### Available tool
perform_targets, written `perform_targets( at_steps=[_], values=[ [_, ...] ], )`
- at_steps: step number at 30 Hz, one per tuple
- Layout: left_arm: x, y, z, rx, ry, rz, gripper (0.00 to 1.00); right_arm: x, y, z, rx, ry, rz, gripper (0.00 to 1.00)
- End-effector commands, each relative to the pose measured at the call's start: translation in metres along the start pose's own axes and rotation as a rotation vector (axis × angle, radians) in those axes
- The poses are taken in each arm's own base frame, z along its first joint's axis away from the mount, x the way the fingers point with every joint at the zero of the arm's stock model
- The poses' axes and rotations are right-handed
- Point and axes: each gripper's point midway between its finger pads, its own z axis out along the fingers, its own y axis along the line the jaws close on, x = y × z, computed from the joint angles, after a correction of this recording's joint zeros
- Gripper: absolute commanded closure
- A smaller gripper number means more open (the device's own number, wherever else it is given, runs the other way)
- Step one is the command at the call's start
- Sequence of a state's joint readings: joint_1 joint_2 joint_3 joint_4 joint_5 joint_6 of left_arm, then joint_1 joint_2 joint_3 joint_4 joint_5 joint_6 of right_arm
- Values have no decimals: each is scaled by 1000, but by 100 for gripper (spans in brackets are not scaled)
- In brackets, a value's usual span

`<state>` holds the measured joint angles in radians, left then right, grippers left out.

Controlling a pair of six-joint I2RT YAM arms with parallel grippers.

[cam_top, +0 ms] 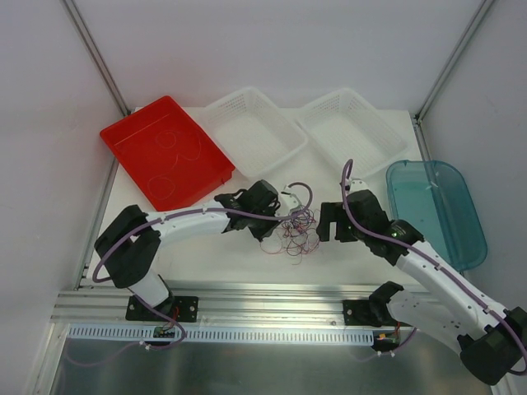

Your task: Untangle the cables

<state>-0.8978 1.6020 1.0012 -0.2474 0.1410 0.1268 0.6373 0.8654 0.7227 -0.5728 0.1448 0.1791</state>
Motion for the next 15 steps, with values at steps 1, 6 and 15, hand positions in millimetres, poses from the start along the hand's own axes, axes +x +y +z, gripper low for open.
perform_targets(
  at_steps=[1, 6, 15],
  values=[
    [-16, -10, -17, 29, -72, 16, 100, -10, 12, 5, -56, -28, 22, 2],
    [-29, -18, -64, 30, -165, -22, 100, -17, 31, 15, -115, 2, 38, 2],
    [-52, -27, -143, 17, -337, -23, 100, -39, 58, 67, -111, 77, 72, 3]
  ],
)
